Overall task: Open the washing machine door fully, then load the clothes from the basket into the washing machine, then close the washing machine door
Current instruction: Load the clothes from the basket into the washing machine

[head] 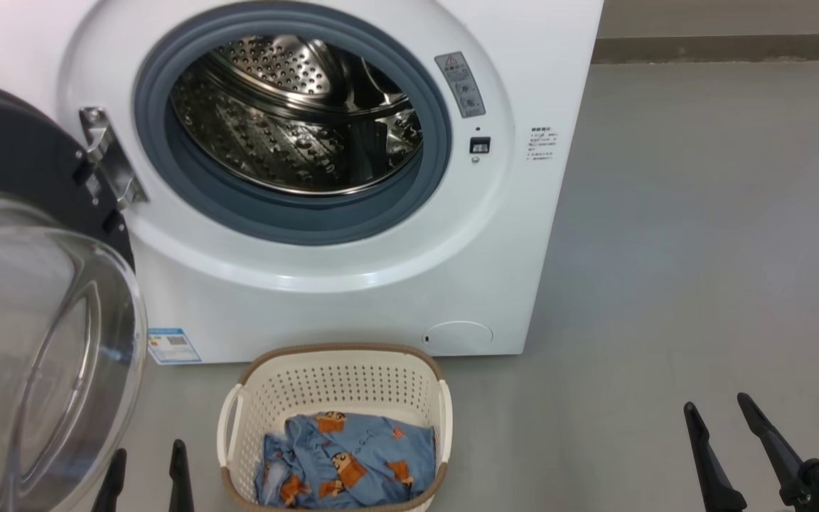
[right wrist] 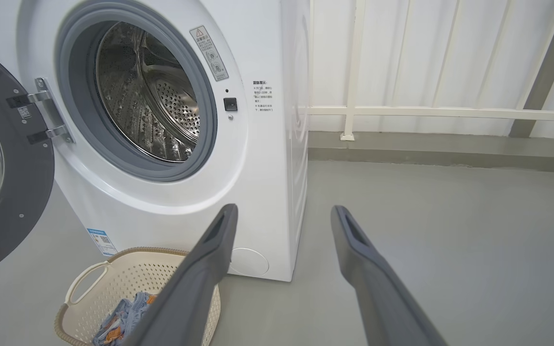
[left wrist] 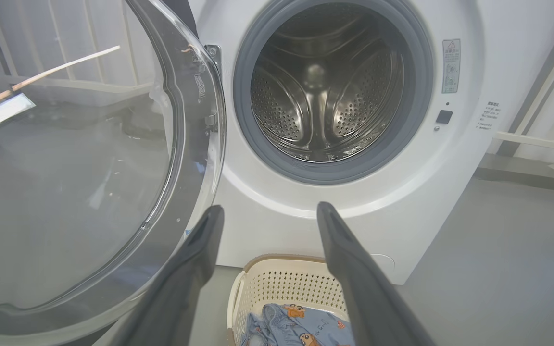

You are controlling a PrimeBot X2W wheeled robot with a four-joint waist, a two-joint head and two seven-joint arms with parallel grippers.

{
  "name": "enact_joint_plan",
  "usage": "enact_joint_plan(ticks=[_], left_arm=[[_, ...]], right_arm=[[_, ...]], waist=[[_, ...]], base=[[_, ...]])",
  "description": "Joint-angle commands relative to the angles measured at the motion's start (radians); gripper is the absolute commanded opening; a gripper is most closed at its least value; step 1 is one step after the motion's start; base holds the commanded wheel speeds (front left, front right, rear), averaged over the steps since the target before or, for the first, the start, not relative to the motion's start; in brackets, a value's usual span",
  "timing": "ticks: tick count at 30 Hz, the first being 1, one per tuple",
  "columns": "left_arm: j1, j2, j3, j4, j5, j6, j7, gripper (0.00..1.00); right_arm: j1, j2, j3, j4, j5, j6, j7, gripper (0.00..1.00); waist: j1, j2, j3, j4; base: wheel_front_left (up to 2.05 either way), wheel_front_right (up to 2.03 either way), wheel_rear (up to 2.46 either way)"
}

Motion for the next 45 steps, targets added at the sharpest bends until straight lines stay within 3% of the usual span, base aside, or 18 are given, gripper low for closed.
enact_joint_plan(ticks=[1,14,32,37,45], left_arm=[[-0.013,0.003,0.036,-0.018,-0.002,-0.003,-0.006,1.0],[-0.023,0.003,0.036,-0.013,0.008,0.011,-0.006,1.0],[-0.049,0.003,-0.013,-0.021,0.029,-0.01,-0.006,1.0],[-0.091,0.011,-0.054,0.03,0.047,-0.024,0.002,1.0],[-0.235,0.035,-0.088,0.118,0.042,-0.037,0.101,1.0]], right_arm=[[-0.026,-0.015,0.021,-0.028,-0.002,0.002,-0.012,1.0],[-0.029,-0.011,0.017,-0.029,0.0,0.002,-0.012,1.0],[-0.052,0.015,0.023,-0.029,-0.002,0.002,-0.012,1.0],[-0.071,0.041,0.032,-0.03,-0.003,0.002,-0.012,1.0],[-0.131,0.082,0.062,-0.033,-0.01,0.002,-0.012,1.0]], waist=[[0.0,0.0,0.001,0.0],[0.0,0.0,0.016,-0.005],[0.0,0.0,0.061,-0.03],[0.0,0.0,0.103,-0.051],[0.0,0.0,0.232,-0.107]], base=[[1.2,-1.2,0.0],[0.76,-0.76,0.0],[0.0,0.0,0.0],[0.0,0.0,0.0],[0.0,0.0,0.0]])
